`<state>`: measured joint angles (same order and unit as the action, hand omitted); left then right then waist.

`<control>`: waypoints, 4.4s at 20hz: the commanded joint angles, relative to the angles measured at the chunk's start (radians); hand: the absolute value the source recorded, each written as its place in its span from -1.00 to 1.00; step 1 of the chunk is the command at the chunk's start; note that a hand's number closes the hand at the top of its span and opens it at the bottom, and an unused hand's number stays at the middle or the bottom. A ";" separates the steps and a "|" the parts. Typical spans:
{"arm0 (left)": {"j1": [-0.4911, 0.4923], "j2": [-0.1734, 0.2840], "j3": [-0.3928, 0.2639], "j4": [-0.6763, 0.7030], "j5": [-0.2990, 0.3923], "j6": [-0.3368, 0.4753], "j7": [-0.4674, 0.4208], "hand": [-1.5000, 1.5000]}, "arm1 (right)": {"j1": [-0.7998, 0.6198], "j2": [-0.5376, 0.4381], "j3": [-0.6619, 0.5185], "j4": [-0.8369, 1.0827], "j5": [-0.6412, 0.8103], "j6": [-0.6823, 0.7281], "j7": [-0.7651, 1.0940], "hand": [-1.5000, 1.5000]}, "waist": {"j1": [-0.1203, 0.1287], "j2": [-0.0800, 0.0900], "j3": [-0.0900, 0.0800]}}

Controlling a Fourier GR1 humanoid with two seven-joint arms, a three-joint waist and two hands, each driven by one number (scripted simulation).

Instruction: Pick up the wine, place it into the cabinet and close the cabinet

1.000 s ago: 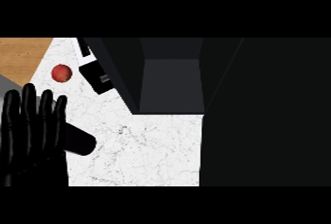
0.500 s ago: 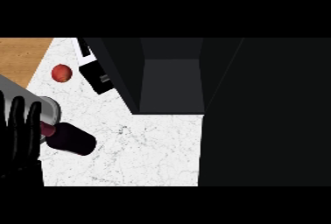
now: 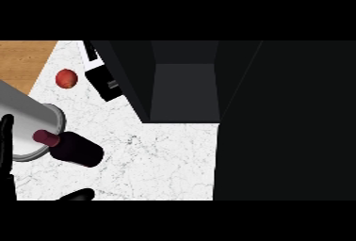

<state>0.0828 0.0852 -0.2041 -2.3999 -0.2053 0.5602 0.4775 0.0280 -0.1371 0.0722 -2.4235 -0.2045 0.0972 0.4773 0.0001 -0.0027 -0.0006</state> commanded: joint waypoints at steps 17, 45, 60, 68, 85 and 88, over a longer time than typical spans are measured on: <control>0.130 -0.002 0.360 0.148 0.460 -0.233 -0.181 -1.00 | 0.030 0.012 0.028 -0.159 0.007 -0.017 0.086 -1.00 | -0.003 0.001 0.000; 0.151 -0.059 0.519 0.745 0.546 -0.502 -0.693 -1.00 | -0.098 0.003 -0.013 -0.204 -0.030 -0.057 0.237 -1.00 | -0.004 0.000 0.000; 0.017 -0.059 0.500 1.039 0.507 -0.547 -0.853 -1.00 | -0.091 0.010 -0.025 -0.210 -0.030 -0.036 0.241 -1.00 | -0.007 0.001 0.000; -0.033 -0.011 0.531 1.083 0.545 -0.566 -0.823 -1.00 | -0.121 0.023 -0.019 -0.211 -0.007 -0.048 0.258 -1.00 | -0.005 0.001 0.000; -0.084 -0.007 0.534 1.301 0.567 -0.642 -0.956 -1.00 | -0.041 0.044 0.016 -0.201 0.033 0.005 0.202 -1.00 | -0.002 0.001 0.001; -0.117 0.005 0.547 1.346 0.582 -0.646 -0.975 -1.00 | -0.085 0.036 -0.031 -0.134 -0.001 0.024 0.165 -1.00 | -0.002 0.002 0.001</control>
<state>-0.0211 0.0803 0.3365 -1.0536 0.3509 -0.0803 -0.5112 -0.0745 -0.1043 0.0507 -2.4781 -0.1324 0.1144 0.6211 -0.0040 -0.0009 -0.0001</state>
